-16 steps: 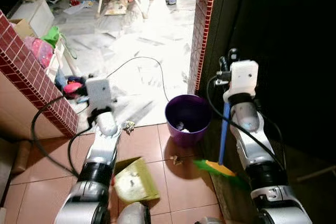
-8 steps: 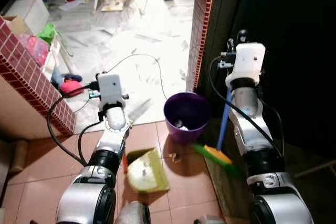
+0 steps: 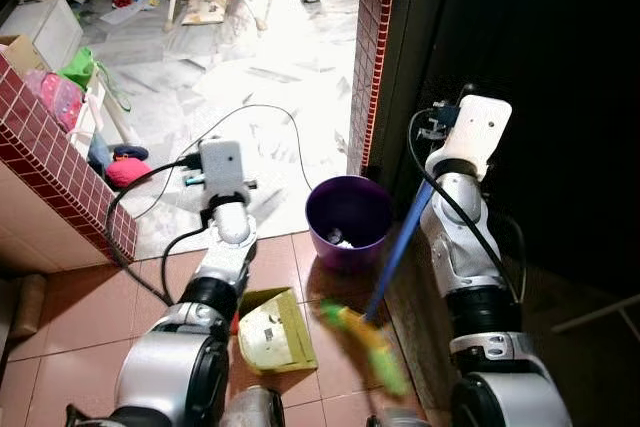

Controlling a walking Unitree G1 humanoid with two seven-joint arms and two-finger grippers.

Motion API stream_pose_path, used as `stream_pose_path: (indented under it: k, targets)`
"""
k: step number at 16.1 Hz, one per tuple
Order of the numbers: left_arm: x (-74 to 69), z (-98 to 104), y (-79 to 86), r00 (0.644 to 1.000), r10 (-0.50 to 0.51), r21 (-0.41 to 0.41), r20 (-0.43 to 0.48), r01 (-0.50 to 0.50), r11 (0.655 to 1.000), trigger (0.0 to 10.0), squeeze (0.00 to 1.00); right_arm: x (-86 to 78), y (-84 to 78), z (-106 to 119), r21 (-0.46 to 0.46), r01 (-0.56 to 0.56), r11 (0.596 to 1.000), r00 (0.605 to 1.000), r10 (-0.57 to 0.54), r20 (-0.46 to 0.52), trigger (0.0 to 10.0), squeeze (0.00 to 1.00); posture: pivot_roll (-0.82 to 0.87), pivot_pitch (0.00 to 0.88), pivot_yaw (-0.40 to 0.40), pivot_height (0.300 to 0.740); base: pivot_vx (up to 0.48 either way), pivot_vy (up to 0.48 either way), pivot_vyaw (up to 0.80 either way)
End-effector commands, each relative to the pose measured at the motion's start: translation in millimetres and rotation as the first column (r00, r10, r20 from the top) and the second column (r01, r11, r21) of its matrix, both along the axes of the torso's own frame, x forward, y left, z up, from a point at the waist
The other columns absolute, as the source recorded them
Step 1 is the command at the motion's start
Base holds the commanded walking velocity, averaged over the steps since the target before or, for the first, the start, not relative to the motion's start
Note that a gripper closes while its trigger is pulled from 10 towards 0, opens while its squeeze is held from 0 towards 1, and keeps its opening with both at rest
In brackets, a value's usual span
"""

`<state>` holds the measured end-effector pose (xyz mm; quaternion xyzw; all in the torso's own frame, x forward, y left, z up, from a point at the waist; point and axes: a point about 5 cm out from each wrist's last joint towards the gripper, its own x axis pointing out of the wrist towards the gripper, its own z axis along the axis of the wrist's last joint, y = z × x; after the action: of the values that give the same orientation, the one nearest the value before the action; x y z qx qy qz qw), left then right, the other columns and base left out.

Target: Sweep floor

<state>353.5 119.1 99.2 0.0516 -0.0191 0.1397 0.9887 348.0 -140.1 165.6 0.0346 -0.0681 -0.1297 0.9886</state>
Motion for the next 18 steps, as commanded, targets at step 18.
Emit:
stream_pose_path:
  k: [18]
  targets:
    - [8.1, 27, 8.8, 0.984, 0.084, -0.098, 0.156, -0.069, 0.993, 10.0, 0.0, -10.0, -33.6, 53, -0.086, -0.483, 0.871, 0.862, 0.491, 0.129, 10.0, 0.0, -0.23, 0.0, 0.02, 0.74, 0.0, 0.0, 0.0]
